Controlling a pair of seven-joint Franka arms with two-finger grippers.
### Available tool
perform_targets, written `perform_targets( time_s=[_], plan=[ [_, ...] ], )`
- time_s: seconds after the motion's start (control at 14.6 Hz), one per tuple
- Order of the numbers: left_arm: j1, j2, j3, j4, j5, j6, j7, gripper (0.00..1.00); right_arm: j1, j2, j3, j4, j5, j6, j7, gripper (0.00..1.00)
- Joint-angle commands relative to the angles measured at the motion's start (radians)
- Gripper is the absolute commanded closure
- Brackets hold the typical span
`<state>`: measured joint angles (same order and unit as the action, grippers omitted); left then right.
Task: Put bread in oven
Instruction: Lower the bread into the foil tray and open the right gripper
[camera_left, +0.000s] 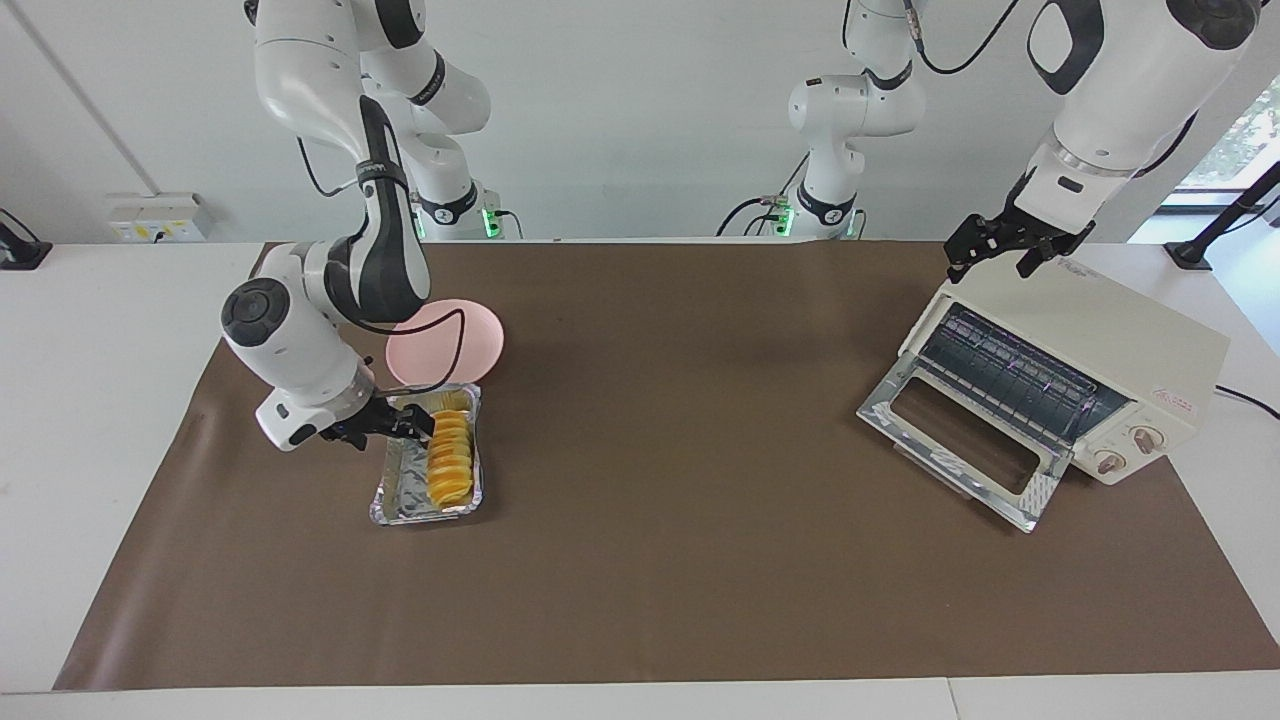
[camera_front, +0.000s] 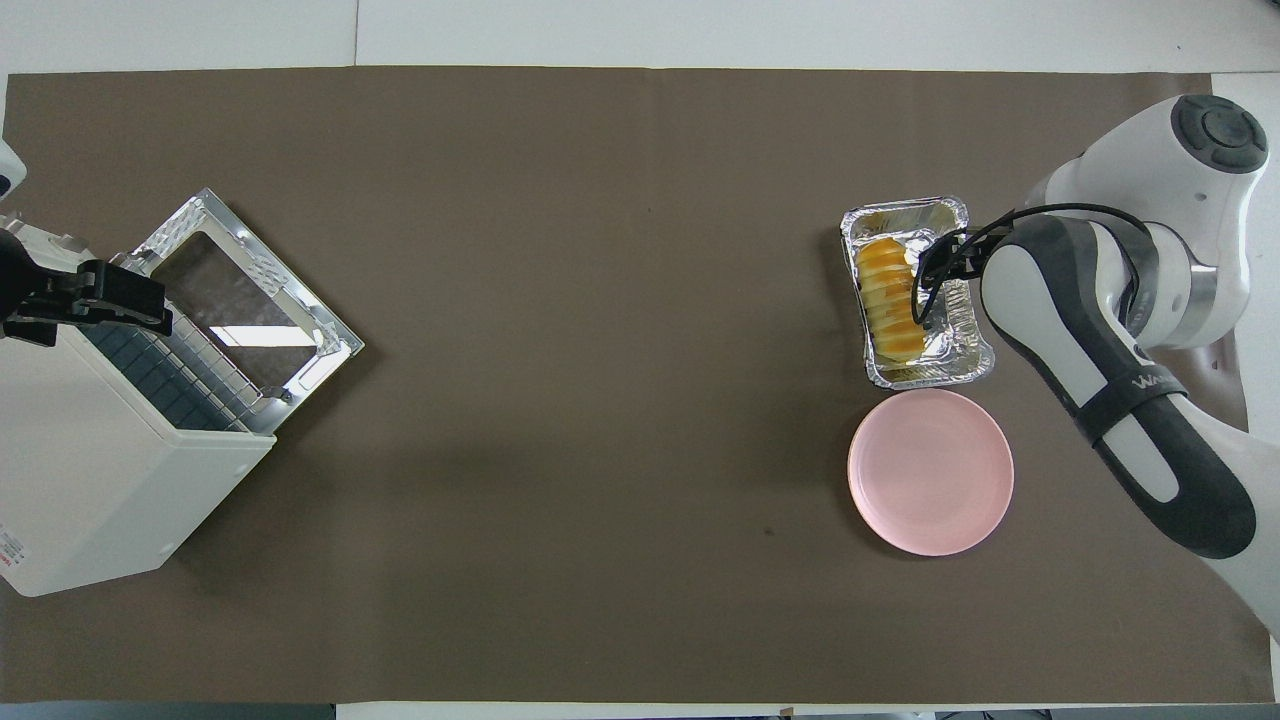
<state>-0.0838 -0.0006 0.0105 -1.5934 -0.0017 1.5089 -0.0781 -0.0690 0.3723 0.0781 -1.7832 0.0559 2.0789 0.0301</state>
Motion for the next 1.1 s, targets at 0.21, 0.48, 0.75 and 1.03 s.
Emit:
perform_targets(
  time_s=[0.21,0.48,0.75,1.03],
  plan=[
    [0.012,-0.026,-0.003,-0.022,-0.012,-0.002,0.008,0.00,-0.043,-0.029,0.009,-0.120,-0.004,0.118,-0.078,0.09],
    [0.012,-0.026,-0.003,-0.022,-0.012,-0.002,0.008,0.00,-0.051,-0.032,0.009,-0.131,0.010,0.124,-0.085,1.00],
    [0.012,-0.026,-0.003,-0.022,-0.012,-0.002,0.008,0.00,-0.043,-0.032,0.011,-0.122,0.009,0.124,-0.091,1.00],
    [0.012,-0.026,-0.003,-0.022,-0.012,-0.002,0.008,0.00,0.021,-0.021,0.022,-0.065,0.097,0.116,-0.047,1.00]
  ],
)
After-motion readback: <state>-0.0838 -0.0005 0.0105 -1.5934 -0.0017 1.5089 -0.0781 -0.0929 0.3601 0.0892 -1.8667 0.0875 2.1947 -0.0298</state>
